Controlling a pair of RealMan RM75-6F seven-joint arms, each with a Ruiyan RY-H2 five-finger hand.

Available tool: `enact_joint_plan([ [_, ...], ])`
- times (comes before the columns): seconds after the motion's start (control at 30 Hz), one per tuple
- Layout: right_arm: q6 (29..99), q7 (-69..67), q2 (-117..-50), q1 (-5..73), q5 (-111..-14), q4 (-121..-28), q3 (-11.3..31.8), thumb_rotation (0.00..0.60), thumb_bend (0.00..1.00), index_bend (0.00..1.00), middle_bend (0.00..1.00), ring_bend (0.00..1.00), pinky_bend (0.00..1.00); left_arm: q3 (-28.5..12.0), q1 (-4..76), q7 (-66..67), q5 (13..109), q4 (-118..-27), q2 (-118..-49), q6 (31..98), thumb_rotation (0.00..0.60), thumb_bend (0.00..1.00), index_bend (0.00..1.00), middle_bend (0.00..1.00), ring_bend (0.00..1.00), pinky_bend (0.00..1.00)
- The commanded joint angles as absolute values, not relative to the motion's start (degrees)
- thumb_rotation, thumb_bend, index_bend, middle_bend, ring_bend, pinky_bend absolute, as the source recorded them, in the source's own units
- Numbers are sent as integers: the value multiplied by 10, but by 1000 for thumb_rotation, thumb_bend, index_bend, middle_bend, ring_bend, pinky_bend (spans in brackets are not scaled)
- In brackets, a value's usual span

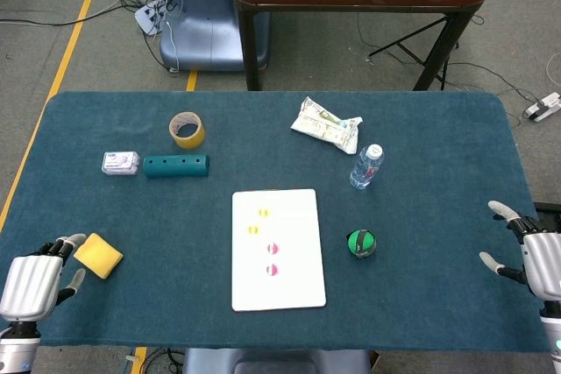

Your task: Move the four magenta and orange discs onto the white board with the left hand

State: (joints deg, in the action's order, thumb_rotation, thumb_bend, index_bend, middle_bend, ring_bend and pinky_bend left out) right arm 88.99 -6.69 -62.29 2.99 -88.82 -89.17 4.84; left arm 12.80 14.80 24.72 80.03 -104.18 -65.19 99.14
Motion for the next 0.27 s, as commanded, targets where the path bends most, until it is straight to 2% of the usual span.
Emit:
enact_joint_plan([
  [0.03,890,-64,-624,30,-885,-892,49,600,72,219,356,399,482,112,133,221,789,-1007,-656,971,600,320,359,399,466,693],
  [0.27,892,-63,-625,28,-886,-891,47,600,73,219,356,399,482,95,123,214,799,-992,-659,943,600,319,361,399,466,693],
])
